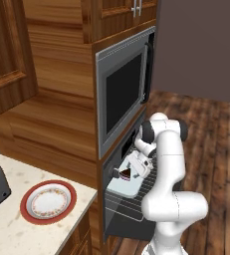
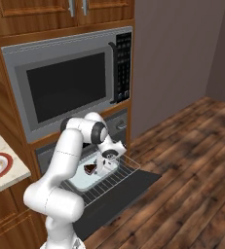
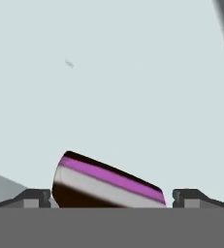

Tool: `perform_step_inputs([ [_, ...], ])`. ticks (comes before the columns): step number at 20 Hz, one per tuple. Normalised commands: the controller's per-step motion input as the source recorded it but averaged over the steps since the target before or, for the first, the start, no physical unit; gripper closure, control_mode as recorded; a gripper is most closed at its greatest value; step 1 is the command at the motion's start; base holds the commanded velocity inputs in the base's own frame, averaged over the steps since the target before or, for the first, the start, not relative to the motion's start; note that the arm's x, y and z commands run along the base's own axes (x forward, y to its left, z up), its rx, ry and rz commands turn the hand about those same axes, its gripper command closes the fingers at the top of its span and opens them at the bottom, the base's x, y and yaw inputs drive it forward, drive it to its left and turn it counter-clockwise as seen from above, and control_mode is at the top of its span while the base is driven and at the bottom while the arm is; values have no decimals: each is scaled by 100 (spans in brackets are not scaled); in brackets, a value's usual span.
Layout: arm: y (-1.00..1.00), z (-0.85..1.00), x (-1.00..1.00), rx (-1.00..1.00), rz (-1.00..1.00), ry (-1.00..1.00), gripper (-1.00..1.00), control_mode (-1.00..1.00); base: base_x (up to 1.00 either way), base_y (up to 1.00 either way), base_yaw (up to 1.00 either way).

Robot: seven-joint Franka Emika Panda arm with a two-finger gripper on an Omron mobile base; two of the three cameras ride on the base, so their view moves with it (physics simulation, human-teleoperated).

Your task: Take the baked cake out of the oven and place it on the plate for cooling. Then close the oven door.

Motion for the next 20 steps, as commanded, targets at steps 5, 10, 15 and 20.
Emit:
perform_step_inputs([
  [5, -1, 0, 35, 12, 0, 17, -100, -100, 0, 0, 0],
  [10, -9, -2, 43, 18, 0, 15, -100, -100, 0, 0, 0],
  [15, -35, -3, 27, 13, 0, 5, -100, -100, 0, 0, 0],
  [20, -22, -36, 2, 2, 0, -8, -100, -100, 0, 0, 0],
])
